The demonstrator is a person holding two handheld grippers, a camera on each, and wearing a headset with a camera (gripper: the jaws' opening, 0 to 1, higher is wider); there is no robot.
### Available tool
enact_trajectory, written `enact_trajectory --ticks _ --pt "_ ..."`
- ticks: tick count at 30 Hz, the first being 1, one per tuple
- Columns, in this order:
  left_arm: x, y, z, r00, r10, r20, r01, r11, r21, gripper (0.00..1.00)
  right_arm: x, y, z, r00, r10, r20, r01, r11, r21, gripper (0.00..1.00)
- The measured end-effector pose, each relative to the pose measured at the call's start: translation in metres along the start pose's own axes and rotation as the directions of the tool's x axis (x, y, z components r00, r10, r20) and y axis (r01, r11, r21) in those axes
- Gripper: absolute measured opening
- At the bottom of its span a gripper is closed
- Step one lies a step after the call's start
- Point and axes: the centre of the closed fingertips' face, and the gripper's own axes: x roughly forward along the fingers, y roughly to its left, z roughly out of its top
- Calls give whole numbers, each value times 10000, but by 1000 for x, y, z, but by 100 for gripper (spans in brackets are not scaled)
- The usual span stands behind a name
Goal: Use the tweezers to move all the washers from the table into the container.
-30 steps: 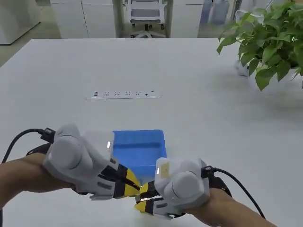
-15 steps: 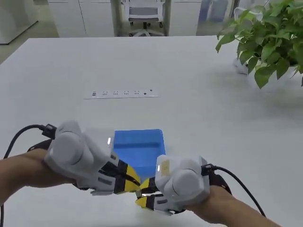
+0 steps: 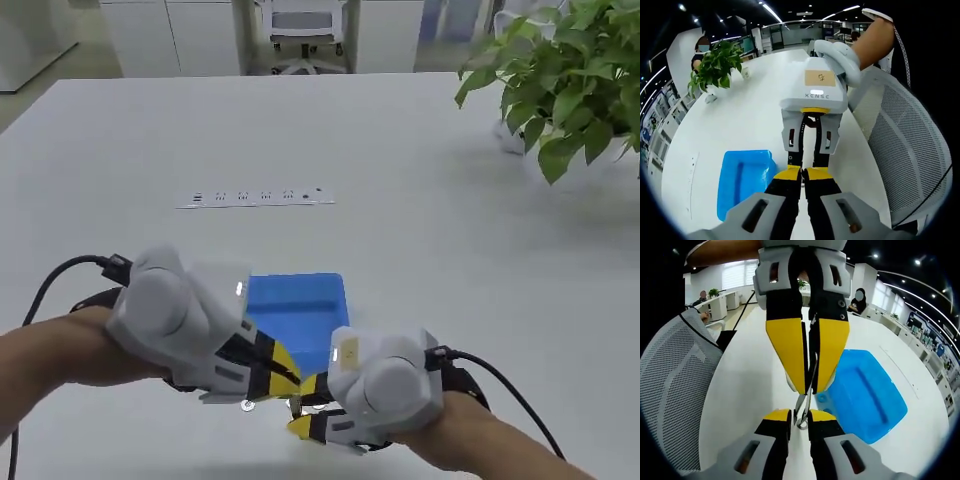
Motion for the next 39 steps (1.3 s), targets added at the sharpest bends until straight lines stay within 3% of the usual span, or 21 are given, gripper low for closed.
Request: enact_trajectory --ticks 13,27,39 --pt "1 0 -1 9995 -308 -29 308 9995 50 6 -1 4 -2 9998 204 -29 -204 9997 119 20" --pt "2 2 -4 9991 -431 -47 431 9991 -8 6 3 -4 2 9998 -126 120 123 9997 219 12" --pt "2 1 -5 9990 -446 -73 446 9990 -81 6 3 -3 2 9998 -77 176 68 9986 524 10"
